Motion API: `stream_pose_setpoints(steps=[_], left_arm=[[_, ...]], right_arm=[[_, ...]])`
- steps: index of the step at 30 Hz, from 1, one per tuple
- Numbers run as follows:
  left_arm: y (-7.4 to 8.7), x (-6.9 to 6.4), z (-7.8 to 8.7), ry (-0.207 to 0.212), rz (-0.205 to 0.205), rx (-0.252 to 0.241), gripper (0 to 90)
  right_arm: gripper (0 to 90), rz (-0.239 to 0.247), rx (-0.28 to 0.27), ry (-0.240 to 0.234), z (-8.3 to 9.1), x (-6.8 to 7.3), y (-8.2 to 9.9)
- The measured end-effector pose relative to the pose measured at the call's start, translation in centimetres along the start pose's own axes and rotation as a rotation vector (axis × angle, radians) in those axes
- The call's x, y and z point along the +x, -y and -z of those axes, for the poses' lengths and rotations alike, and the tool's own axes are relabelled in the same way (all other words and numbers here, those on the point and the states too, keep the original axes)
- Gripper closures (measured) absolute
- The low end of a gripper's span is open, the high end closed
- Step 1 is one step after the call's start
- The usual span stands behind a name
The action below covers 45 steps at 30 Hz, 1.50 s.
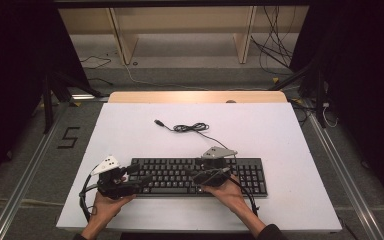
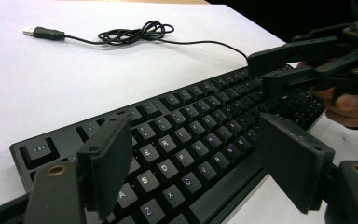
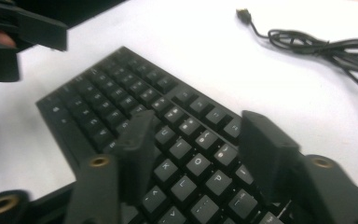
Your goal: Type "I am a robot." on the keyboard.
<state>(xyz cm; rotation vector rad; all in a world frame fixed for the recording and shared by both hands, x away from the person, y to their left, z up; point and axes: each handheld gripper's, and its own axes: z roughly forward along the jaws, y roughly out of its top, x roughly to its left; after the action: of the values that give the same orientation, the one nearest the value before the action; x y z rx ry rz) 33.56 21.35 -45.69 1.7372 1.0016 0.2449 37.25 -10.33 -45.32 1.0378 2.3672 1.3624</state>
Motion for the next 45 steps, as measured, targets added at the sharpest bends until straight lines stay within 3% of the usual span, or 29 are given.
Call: stream_pose_setpoints(steps=[11, 25, 34, 45], left_arm=[[0.0, 0.3, 0.2, -0.010, 0.008, -0.011, 26.9], [0.0, 0.2, 0.2, -0.015, 0.007, -0.015, 26.9], [0.0, 0.2, 0.2, -0.018, 0.007, -0.020, 26.9], [0.0, 0.3, 0.3, -0.025, 0.006, -0.027, 26.9]], right_arm=[[29.4, -0.008, -0.036, -0.048, 0.7, 0.6, -0.2], [27.6, 0.006, -0.030, -0.103, -0.5, 2.1, -0.7], [43.9, 0.024, 0.012, -0.113, -1.5, 2.9, -0.8], [78.5, 0.037, 0.081, -0.122, -3.0, 3.6, -0.7]])
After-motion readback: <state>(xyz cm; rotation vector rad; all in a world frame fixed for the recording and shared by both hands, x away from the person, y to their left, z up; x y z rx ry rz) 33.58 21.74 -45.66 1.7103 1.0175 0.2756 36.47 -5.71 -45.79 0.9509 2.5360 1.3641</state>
